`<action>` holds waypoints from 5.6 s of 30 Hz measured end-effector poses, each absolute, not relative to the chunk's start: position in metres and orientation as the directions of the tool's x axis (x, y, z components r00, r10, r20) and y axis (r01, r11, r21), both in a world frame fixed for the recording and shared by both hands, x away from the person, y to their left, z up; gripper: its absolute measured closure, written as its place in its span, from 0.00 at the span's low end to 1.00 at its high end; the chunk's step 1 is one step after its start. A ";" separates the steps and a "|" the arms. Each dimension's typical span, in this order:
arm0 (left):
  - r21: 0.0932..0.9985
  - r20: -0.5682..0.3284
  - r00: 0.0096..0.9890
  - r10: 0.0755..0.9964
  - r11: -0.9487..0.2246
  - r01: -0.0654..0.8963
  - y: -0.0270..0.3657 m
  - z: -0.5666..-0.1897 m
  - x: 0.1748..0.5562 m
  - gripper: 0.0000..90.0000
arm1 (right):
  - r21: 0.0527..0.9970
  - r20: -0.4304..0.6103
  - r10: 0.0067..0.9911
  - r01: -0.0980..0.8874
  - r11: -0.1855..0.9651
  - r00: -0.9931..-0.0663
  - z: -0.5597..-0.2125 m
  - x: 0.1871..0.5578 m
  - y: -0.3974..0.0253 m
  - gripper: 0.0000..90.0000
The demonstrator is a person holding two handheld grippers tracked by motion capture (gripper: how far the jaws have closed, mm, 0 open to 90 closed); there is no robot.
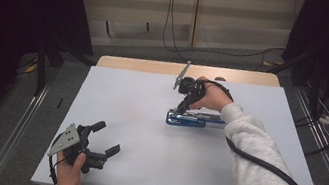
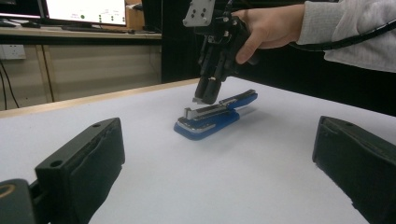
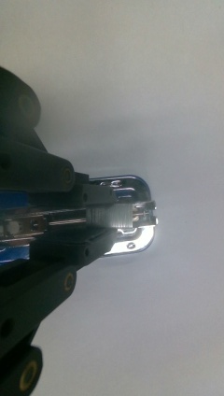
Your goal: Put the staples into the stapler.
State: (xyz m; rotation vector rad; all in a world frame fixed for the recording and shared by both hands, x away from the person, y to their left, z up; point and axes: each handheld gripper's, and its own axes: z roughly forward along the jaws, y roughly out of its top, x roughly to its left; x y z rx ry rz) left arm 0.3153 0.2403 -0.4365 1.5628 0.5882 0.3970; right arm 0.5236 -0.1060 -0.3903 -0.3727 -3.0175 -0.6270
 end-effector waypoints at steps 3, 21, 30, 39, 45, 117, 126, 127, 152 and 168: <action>0.992 -0.095 0.808 0.581 -0.014 0.127 0.240 -0.437 0.315 0.03 | 0.388 0.084 0.222 0.237 0.891 -0.971 -0.392 0.523 -0.105 0.88; 0.992 -0.095 0.806 0.585 -0.012 0.125 0.240 -0.437 0.316 0.03 | 0.369 0.081 0.212 0.227 0.901 -0.974 -0.395 0.527 -0.100 0.88; 0.991 -0.106 0.809 0.578 -0.009 0.136 0.240 -0.437 0.315 0.03 | 0.362 0.081 0.210 0.225 0.905 -0.974 -0.397 0.527 -0.099 0.88; 0.992 -0.098 0.806 0.583 -0.010 0.127 0.240 -0.436 0.316 0.03 | 0.356 0.082 0.198 0.214 0.910 -0.977 -0.398 0.527 -0.098 0.88; 0.993 -0.093 0.808 0.582 -0.007 0.119 0.241 -0.436 0.315 0.03 | 0.354 0.081 0.200 0.216 0.910 -0.976 -0.399 0.528 -0.096 0.88; 0.976 -0.132 0.827 0.547 -0.073 0.204 0.205 -0.432 0.333 0.02 | 0.683 0.108 0.642 0.526 0.507 -0.759 -0.408 0.458 -0.236 0.12; 0.970 -0.149 0.820 0.553 -0.078 0.229 0.191 -0.431 0.344 0.02 | 0.687 0.095 0.678 0.541 0.485 -0.729 -0.409 0.446 -0.253 0.12; 0.970 -0.149 0.821 0.551 -0.080 0.231 0.187 -0.431 0.348 0.02 | 0.693 0.098 0.682 0.541 0.476 -0.725 -0.409 0.443 -0.257 0.12; 0.960 -0.188 0.808 0.558 -0.069 0.271 0.143 -0.435 0.389 0.02 | 0.706 0.089 0.737 0.564 0.428 -0.670 -0.413 0.423 -0.292 0.12; 0.949 -0.179 0.794 0.582 -0.111 0.296 0.121 -0.441 0.413 0.02 | 0.704 0.085 0.751 0.572 0.420 -0.655 -0.418 0.422 -0.300 0.12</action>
